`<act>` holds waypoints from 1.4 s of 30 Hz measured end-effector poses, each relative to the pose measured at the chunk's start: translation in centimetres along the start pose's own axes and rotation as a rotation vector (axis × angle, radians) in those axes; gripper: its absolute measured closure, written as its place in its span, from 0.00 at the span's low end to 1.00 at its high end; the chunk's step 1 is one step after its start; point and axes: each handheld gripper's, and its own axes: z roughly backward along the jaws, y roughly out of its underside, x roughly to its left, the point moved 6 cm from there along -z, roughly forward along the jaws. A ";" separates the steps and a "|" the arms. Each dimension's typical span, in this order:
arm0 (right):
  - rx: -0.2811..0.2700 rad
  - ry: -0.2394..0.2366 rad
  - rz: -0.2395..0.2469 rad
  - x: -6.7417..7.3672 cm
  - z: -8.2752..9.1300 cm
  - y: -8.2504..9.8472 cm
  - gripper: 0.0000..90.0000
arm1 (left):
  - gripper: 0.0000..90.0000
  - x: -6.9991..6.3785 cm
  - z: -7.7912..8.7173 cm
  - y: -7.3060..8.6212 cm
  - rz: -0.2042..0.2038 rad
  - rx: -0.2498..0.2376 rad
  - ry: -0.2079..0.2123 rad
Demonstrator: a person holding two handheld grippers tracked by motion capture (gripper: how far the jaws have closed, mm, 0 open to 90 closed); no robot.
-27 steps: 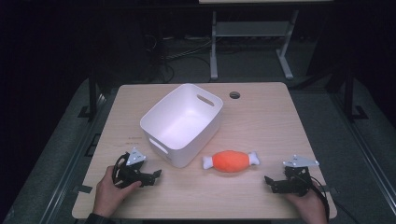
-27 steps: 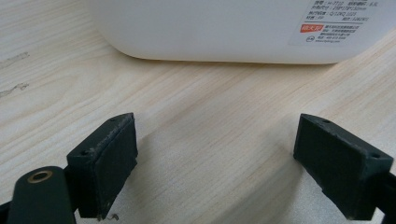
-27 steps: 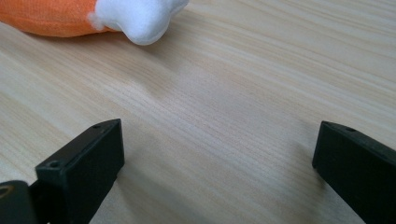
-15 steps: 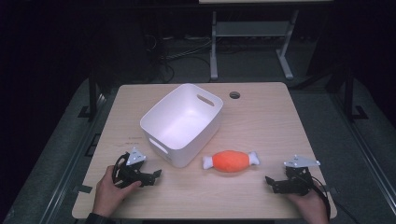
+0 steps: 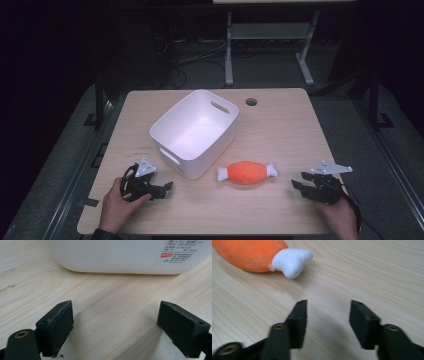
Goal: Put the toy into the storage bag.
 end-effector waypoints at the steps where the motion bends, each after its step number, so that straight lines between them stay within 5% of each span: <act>1: 0.000 -0.010 0.011 -0.1 0.0 -0.3 0.74 | 0.14 0.0 0.0 0.0 0.000 -0.001 0.000; 6: 0.000 -0.028 0.049 -0.1 -0.3 -1.4 0.99 | 0.14 0.0 0.0 0.0 0.000 0.000 0.000; 42: 0.014 -0.140 0.109 -0.4 -5.9 -7.2 1.00 | 0.14 0.0 0.0 0.0 -0.002 0.000 0.001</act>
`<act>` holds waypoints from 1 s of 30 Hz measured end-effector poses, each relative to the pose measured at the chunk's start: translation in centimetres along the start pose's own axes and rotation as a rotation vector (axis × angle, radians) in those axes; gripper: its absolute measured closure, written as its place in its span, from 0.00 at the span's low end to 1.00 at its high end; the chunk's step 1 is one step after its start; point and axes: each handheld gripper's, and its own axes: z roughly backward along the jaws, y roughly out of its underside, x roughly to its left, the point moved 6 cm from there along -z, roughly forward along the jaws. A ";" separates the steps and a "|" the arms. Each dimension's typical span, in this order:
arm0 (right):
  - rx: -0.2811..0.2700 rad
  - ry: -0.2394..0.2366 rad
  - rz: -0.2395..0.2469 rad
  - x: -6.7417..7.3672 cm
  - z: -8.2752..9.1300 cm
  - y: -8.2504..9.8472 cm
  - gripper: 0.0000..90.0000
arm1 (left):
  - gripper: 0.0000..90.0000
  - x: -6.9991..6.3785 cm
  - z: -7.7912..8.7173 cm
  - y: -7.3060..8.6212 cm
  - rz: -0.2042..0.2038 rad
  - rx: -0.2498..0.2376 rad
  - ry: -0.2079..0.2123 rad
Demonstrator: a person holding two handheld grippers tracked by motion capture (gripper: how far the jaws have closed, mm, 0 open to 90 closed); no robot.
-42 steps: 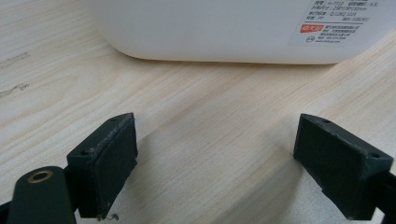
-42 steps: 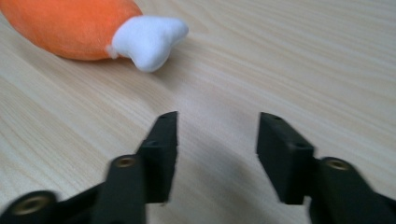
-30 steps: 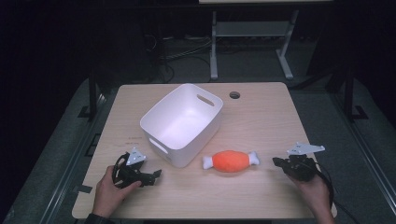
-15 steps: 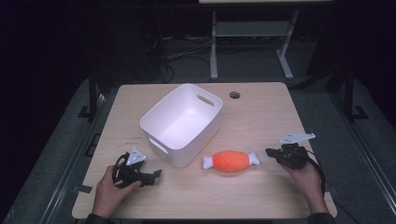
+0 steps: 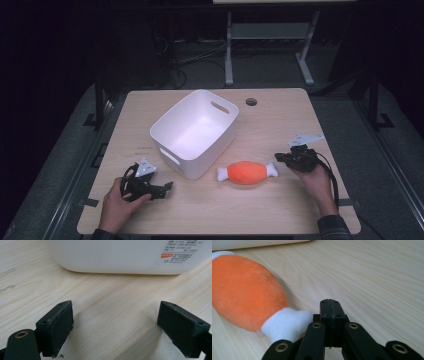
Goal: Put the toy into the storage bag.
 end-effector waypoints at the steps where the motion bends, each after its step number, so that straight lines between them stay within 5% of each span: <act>1: -0.005 -0.003 0.002 0.0 -0.2 -0.2 1.00 | 0.14 0.0 0.0 0.0 0.000 0.000 0.000; 14: 0.028 -0.033 0.020 0.5 -2.1 -0.4 1.00 | 0.14 0.0 0.0 0.0 0.000 0.000 0.000; 30: 0.038 -0.065 0.041 1.6 -1.6 -0.2 1.00 | 0.14 0.0 0.0 0.0 0.000 0.000 0.000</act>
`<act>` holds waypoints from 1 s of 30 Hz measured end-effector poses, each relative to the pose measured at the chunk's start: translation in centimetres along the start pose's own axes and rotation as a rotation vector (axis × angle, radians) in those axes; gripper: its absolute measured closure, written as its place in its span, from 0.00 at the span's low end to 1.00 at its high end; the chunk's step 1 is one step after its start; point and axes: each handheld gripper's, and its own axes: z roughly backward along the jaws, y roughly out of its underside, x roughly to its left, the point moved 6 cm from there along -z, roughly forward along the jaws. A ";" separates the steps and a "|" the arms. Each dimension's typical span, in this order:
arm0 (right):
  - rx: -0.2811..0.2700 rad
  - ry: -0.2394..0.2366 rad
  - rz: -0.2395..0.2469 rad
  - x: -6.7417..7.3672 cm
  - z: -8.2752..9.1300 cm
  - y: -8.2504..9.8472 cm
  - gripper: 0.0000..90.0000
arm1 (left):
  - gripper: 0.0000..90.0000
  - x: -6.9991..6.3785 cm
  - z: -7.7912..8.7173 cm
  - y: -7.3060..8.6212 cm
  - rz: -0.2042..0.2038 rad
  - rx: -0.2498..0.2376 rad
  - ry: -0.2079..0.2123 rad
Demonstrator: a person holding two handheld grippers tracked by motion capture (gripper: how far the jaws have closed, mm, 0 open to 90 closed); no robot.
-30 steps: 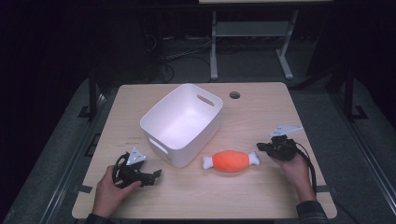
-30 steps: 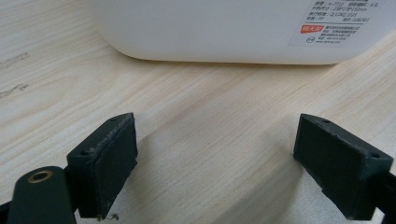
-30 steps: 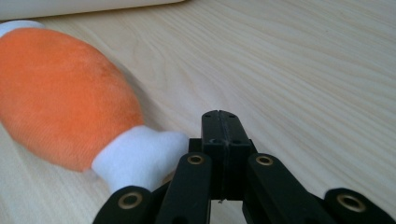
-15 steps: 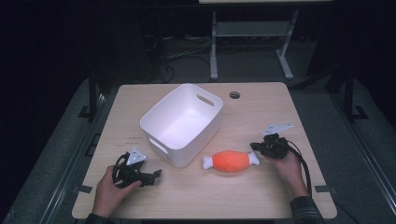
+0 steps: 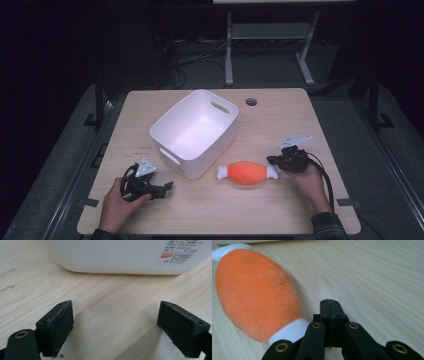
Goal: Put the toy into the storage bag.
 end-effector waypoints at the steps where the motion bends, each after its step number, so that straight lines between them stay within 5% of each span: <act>1: 0.001 -0.001 0.002 0.0 0.0 0.0 1.00 | 0.14 0.0 0.0 0.0 0.000 0.000 0.000; 30: 0.026 -0.026 0.015 3.1 2.2 2.6 1.00 | 0.14 0.0 0.0 0.0 0.000 0.000 0.000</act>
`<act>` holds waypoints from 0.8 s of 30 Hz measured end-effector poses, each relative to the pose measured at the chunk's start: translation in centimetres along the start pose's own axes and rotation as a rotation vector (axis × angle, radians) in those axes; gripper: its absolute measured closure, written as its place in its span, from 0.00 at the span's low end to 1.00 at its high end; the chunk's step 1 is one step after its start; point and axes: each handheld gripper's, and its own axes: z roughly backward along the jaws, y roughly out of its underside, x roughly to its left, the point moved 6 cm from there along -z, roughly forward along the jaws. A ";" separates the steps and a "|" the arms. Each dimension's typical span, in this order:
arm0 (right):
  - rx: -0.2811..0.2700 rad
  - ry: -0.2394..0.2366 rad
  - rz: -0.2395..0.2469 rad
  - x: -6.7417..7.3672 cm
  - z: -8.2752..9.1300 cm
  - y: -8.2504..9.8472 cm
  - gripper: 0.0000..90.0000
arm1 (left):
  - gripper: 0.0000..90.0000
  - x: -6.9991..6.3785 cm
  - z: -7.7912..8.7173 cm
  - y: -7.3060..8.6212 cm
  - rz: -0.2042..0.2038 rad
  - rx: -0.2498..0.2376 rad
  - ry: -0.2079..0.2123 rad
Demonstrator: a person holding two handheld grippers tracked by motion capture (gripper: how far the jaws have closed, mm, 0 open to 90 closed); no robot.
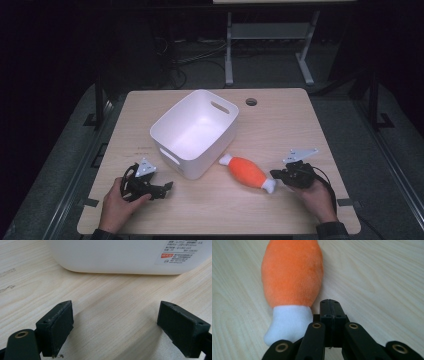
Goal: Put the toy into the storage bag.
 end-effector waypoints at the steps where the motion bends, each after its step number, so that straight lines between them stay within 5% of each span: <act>1: 0.000 -0.001 0.002 0.1 0.1 0.1 1.00 | 0.14 0.0 0.0 0.0 0.000 0.000 0.000; 12: 0.007 -0.011 0.006 1.4 0.8 1.1 1.00 | 0.14 0.0 0.0 0.0 0.000 0.000 0.000; 24: -0.017 0.017 -0.047 1.4 2.2 1.6 0.94 | 0.14 0.0 0.0 0.0 0.000 0.000 0.000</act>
